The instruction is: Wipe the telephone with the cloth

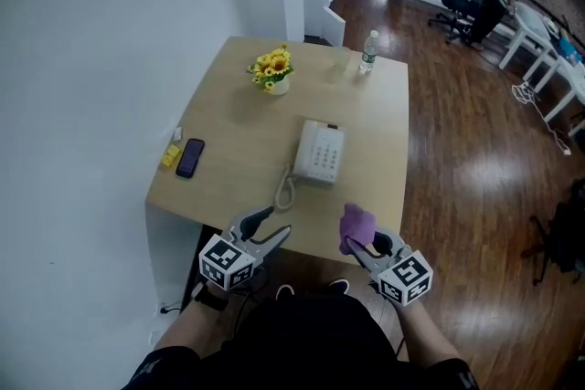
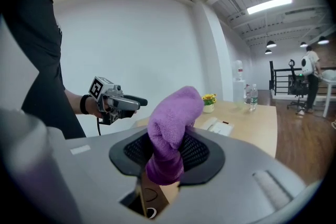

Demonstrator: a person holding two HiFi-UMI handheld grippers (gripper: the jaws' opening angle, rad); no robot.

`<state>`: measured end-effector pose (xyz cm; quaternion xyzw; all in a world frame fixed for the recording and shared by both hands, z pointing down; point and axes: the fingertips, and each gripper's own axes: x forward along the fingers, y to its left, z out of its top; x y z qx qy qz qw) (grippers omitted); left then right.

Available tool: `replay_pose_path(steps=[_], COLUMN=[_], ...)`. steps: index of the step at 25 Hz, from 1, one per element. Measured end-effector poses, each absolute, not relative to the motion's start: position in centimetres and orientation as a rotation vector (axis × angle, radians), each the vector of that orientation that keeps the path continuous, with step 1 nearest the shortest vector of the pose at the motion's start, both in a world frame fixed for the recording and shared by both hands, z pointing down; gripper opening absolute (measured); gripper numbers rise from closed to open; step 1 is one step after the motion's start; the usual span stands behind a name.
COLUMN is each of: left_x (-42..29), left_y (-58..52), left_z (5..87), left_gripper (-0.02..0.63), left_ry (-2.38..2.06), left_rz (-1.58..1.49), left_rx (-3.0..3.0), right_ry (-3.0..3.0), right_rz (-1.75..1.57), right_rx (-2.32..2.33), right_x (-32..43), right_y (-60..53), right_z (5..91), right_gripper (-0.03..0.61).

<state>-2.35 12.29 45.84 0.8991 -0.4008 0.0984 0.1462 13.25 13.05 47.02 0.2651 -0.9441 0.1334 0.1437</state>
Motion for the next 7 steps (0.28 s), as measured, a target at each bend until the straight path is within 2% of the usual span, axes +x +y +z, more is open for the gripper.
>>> replay_pose_path(steps=[7], left_x=[-5.8], left_y=[17.0], left_z=[46.3], left_gripper=[0.229], left_ry=[-1.119], left_rz=[0.321], left_rx=[2.614], right_ry=[-2.738], right_rz=[0.478], right_rx=[0.843], right_x=[10.3], right_y=[17.1], right_z=[46.7], right_gripper=[0.138])
